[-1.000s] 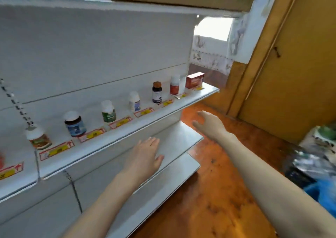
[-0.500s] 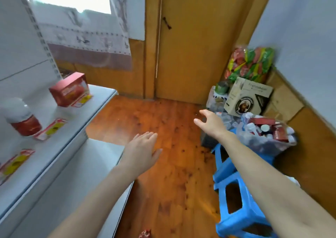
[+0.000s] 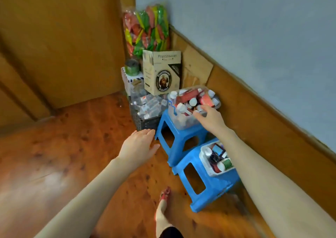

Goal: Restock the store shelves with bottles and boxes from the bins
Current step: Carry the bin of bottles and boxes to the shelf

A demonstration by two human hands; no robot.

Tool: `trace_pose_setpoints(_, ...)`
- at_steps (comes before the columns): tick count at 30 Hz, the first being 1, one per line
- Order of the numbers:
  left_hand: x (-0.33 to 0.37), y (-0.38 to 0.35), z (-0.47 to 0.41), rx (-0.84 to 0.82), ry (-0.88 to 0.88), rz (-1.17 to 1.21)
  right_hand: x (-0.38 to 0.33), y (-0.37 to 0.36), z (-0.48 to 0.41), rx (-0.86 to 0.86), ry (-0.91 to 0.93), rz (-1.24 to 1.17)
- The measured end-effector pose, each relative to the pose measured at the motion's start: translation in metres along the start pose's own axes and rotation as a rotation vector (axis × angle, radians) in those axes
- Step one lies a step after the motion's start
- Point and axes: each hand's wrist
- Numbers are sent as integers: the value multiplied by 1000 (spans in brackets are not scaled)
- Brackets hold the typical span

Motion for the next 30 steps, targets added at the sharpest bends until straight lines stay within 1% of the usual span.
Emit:
trace_pose_setpoints(3,-3,-2,-77,-52,-35,0,25,8,-54,21,-90,-40)
trace_pose_setpoints(8,-16,-8,-193,-165,-21,62,58,21,-140,12,-182,-102)
trace_pose_setpoints(13,-38,-21,-297,-287,-55,57,84,18,-201,-10,-325,-181)
trace_pose_setpoints(17,-56,-40,-393,-377,-85,74,110,-2,-242,22,-480,-253)
trace_pose_setpoints(20,-62,-65,-469,-423,-181,85,131,-25,-268,51,-638,-295)
trace_pose_setpoints(24,-62,-105,-560,-481,-247,101,158,-63,-296,24,-849,-366)
trace_pose_setpoints(27,-60,-140,-614,-530,-281,56,173,-86,-316,30,-936,-421)
trace_pose_setpoints(30,-53,-169,-650,-559,-321,70,184,-102,-331,79,-994,-475)
Point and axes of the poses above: each hand's wrist, its own z-axis away from the middle knuckle, its own y-axis out of the back of the hand, x = y × z, and after that the axes turned 3 degrees about -x, right-handed
